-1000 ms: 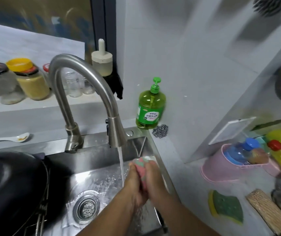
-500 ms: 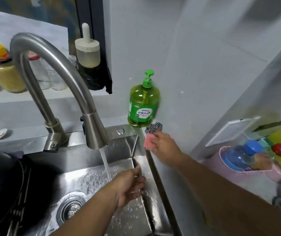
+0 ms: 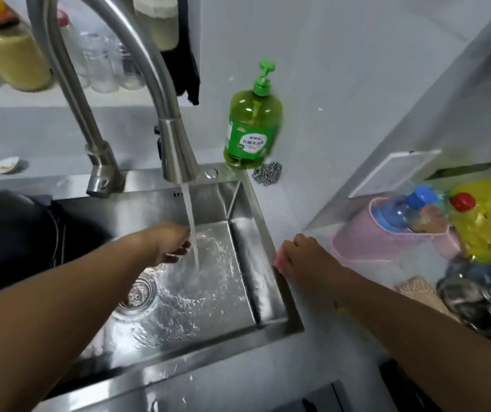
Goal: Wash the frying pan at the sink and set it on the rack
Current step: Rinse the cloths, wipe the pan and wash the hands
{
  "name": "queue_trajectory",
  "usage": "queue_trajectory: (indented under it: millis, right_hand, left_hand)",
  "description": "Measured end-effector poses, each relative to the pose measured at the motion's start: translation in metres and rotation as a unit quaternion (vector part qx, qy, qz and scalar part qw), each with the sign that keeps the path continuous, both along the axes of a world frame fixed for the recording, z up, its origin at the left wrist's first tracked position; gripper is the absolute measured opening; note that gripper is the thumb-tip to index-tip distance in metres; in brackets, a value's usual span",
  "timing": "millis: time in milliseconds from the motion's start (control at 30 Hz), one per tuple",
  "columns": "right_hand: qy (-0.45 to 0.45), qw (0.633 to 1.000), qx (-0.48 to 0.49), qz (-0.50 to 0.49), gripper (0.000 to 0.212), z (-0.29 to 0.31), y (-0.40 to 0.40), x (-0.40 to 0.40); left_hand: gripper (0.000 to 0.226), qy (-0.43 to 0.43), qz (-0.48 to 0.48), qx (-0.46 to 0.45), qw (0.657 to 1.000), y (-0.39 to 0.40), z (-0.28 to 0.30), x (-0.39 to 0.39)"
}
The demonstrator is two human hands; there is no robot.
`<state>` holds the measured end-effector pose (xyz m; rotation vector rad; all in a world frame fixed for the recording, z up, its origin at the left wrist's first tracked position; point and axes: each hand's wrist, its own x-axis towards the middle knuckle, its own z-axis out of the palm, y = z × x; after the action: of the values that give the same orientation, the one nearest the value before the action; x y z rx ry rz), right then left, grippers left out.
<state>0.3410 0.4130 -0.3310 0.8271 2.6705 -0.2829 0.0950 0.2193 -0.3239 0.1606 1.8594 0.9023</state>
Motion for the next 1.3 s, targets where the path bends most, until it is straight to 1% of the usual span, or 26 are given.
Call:
queue_trajectory:
  millis: [67, 200, 267, 300, 333, 400, 433, 467, 500, 567, 633, 667, 733, 833, 933, 1000, 1100, 1167, 1233, 1267, 1300]
  right_hand:
    - [-0.005, 0.999, 0.032, 0.019, 0.023, 0.002, -0.022, 0.022]
    - [0.016, 0.994, 0.101, 0.044, 0.021, 0.001, -0.058, 0.059]
    - [0.023, 0.993, 0.068, 0.094, 0.016, 0.0, -0.076, 0.075]
    - [0.049, 0.988, 0.077, 0.129, 0.015, -0.007, -0.082, 0.085]
    - [0.076, 0.984, 0.1, 0.129, 0.013, -0.011, -0.089, 0.093]
    - [0.125, 0.977, 0.13, 0.114, 0.022, -0.021, -0.112, 0.095]
    - [0.129, 0.972, 0.148, 0.127, 0.021, -0.025, -0.124, 0.087]
    - [0.126, 0.965, 0.167, 0.159, 0.012, -0.026, -0.135, 0.078]
    - [0.138, 0.949, 0.193, 0.207, 0.008, -0.027, -0.145, 0.067]
    - [0.146, 0.941, 0.162, 0.258, 0.013, -0.023, -0.166, 0.042]
    - [0.162, 0.938, 0.145, 0.268, 0.014, -0.025, -0.187, 0.022]
    - [0.174, 0.943, 0.129, 0.252, 0.017, -0.025, -0.198, 0.015]
    - [0.207, 0.942, 0.083, 0.252, 0.025, -0.03, -0.219, 0.0]
    - [0.204, 0.935, 0.02, 0.291, 0.029, -0.033, -0.246, -0.017]
    - [0.198, 0.928, 0.003, 0.316, 0.034, -0.035, -0.276, -0.038]
    - [0.193, 0.924, 0.01, 0.33, 0.034, -0.039, -0.3, -0.053]
    - [0.241, 0.909, 0.015, 0.339, 0.032, -0.039, -0.327, -0.065]
    - [0.258, 0.894, -0.01, 0.367, 0.039, -0.035, -0.329, -0.061]
    - [0.226, 0.881, -0.048, 0.412, 0.042, -0.035, -0.319, -0.047]
    - [0.191, 0.876, -0.044, 0.441, 0.051, -0.035, -0.313, -0.04]
    - [0.15, 0.871, -0.031, 0.467, 0.066, -0.037, -0.306, -0.034]
  left_hand:
    - [0.017, 0.004, -0.013, 0.019, 1.0, -0.005, 0.008, 0.002]
    - [0.017, 0.001, -0.04, 0.034, 0.999, -0.022, 0.024, 0.004]
    - [0.015, 0.008, -0.051, 0.045, 0.998, -0.033, 0.031, 0.002]
    - [0.015, 0.013, -0.052, 0.048, 0.997, -0.04, 0.034, 0.0]
    - [0.014, 0.018, -0.054, 0.051, 0.997, -0.044, 0.038, -0.002]
    - [0.012, 0.034, -0.059, 0.051, 0.996, -0.056, 0.041, -0.007]
    - [0.012, 0.042, -0.06, 0.048, 0.996, -0.064, 0.041, -0.011]
    - [0.011, 0.05, -0.065, 0.044, 0.996, -0.069, 0.041, -0.012]
    - [0.011, 0.058, -0.068, 0.04, 0.995, -0.075, 0.041, -0.014]
    - [0.013, 0.069, -0.076, 0.033, 0.994, -0.086, 0.039, -0.015]
    - [0.016, 0.075, -0.082, 0.029, 0.993, -0.094, 0.037, -0.015]
    - [0.015, 0.078, -0.085, 0.03, 0.993, -0.097, 0.035, -0.014]
    - [0.018, 0.087, -0.086, 0.029, 0.992, -0.107, 0.034, -0.015]
    - [0.025, 0.099, -0.104, 0.026, 0.989, -0.119, 0.032, -0.016]
    - [0.024, 0.118, -0.125, 0.019, 0.985, -0.13, 0.032, -0.019]
    - [0.021, 0.129, -0.123, 0.025, 0.984, -0.136, 0.029, -0.021]
    - [0.019, 0.146, -0.137, 0.037, 0.979, -0.146, 0.029, -0.022]
    - [0.02, 0.171, -0.167, 0.037, 0.97, -0.152, 0.032, -0.024]
    - [0.027, 0.208, -0.208, 0.033, 0.955, -0.157, 0.039, -0.024]
    - [0.03, 0.222, -0.223, 0.032, 0.949, -0.16, 0.042, -0.025]
    - [0.033, 0.228, -0.23, 0.031, 0.946, -0.163, 0.044, -0.025]
